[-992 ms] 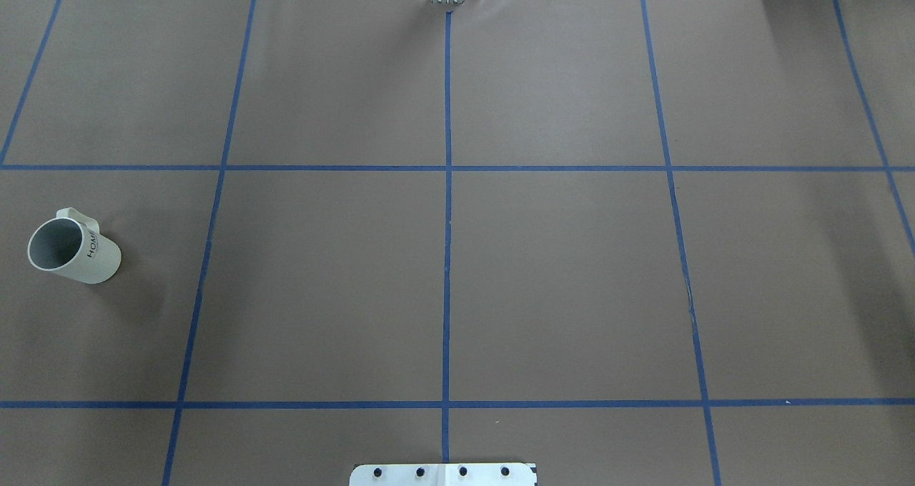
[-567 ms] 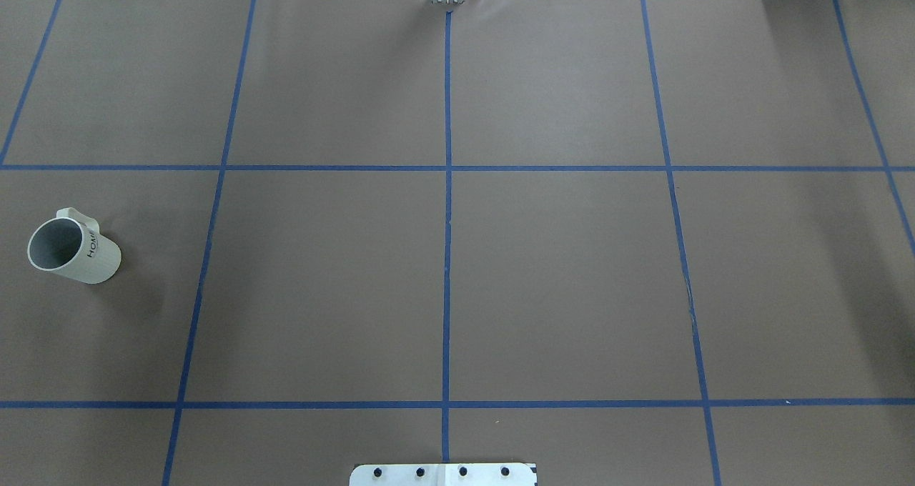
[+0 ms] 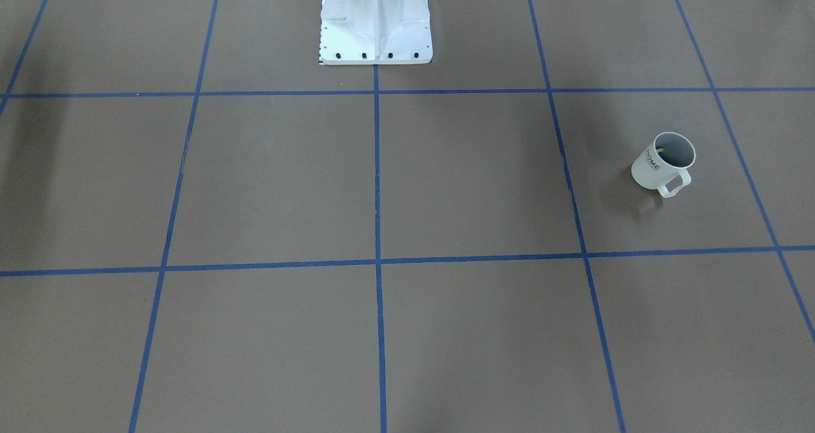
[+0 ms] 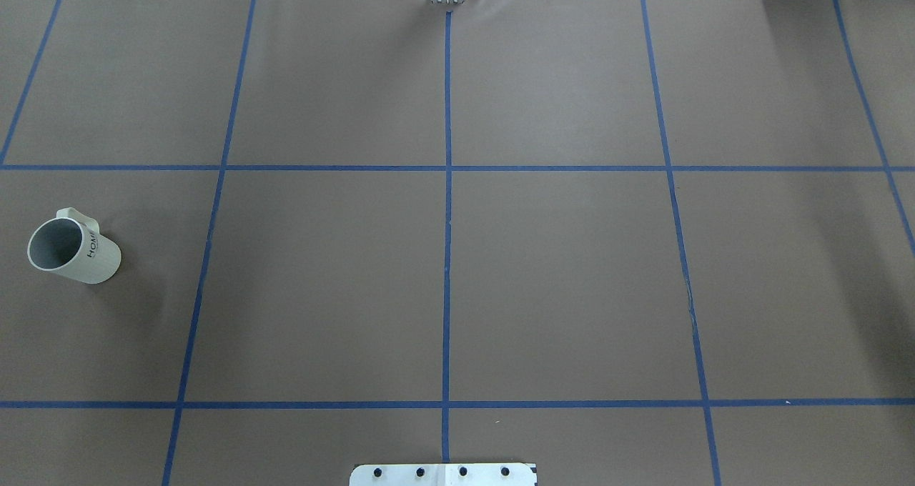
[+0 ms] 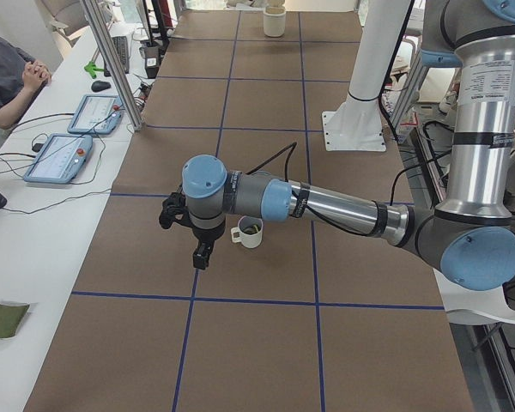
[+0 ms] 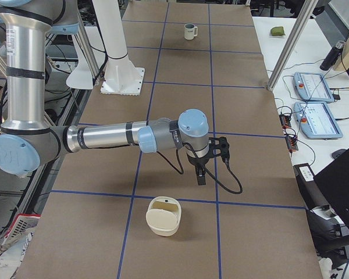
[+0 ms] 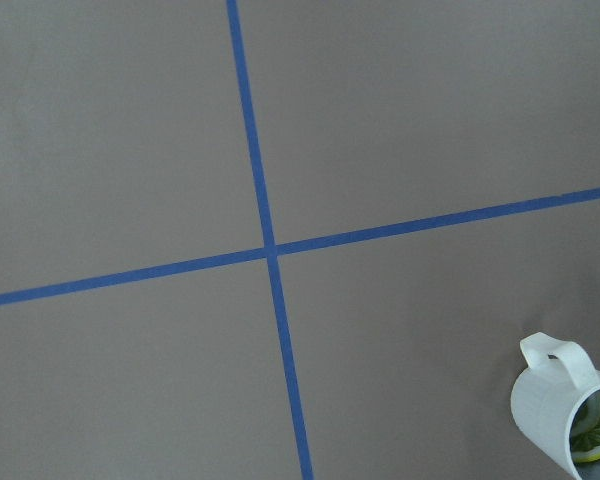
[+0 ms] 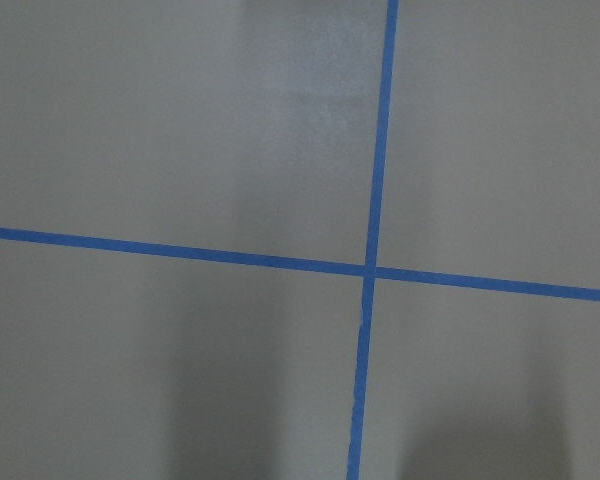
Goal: Left arm hands cup to right arm to dump lemon
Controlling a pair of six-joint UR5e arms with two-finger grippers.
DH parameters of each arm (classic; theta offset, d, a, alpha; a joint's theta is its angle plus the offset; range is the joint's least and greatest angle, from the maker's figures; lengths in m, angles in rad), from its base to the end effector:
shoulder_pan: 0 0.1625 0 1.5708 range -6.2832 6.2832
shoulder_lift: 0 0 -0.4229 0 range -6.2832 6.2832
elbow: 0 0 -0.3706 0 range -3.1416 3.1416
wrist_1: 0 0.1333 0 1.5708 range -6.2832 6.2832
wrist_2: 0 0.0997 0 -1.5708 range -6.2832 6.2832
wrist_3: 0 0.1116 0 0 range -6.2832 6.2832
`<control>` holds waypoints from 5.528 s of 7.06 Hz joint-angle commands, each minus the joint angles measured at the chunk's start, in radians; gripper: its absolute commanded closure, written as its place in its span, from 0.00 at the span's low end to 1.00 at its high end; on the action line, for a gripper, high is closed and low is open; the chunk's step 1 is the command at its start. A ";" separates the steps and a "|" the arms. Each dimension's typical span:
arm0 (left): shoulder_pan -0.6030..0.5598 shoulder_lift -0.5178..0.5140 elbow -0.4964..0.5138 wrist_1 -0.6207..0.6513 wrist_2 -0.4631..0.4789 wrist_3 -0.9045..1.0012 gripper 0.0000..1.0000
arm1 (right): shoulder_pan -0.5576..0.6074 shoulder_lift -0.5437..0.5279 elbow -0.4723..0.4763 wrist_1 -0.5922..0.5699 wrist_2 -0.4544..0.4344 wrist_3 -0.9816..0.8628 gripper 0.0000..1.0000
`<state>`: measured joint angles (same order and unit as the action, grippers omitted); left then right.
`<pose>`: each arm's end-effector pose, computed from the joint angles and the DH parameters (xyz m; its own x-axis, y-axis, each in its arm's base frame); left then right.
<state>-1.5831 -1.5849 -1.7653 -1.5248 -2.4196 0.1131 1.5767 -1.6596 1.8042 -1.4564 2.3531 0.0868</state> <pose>-0.0554 -0.4782 0.5652 0.6595 0.2240 -0.7176 -0.0627 0.9676 0.2444 0.0573 -0.4455 0.5813 0.7072 -0.0919 0.7010 -0.0673 0.9783 0.1961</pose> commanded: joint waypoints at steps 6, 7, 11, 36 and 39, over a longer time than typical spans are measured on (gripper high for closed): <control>0.102 -0.021 0.053 -0.147 -0.108 -0.120 0.00 | -0.071 0.012 0.004 0.084 0.009 0.027 0.00; 0.173 -0.020 0.032 -0.188 -0.092 -0.253 0.00 | -0.110 0.027 0.007 0.100 0.009 0.095 0.00; 0.444 0.091 0.032 -0.561 0.106 -0.697 0.00 | -0.245 0.069 0.049 0.099 -0.037 0.194 0.00; 0.615 -0.831 0.026 0.094 0.053 -1.702 1.00 | -0.954 0.604 -0.001 0.660 -0.798 0.375 0.01; 0.618 -0.842 0.033 0.092 0.045 -1.724 1.00 | -1.150 0.604 0.000 0.766 -1.084 0.302 0.01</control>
<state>-0.9671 -2.4251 -1.7331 -1.4314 -2.3696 -1.5987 0.4734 -1.0566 1.8003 -0.7011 1.3274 0.4167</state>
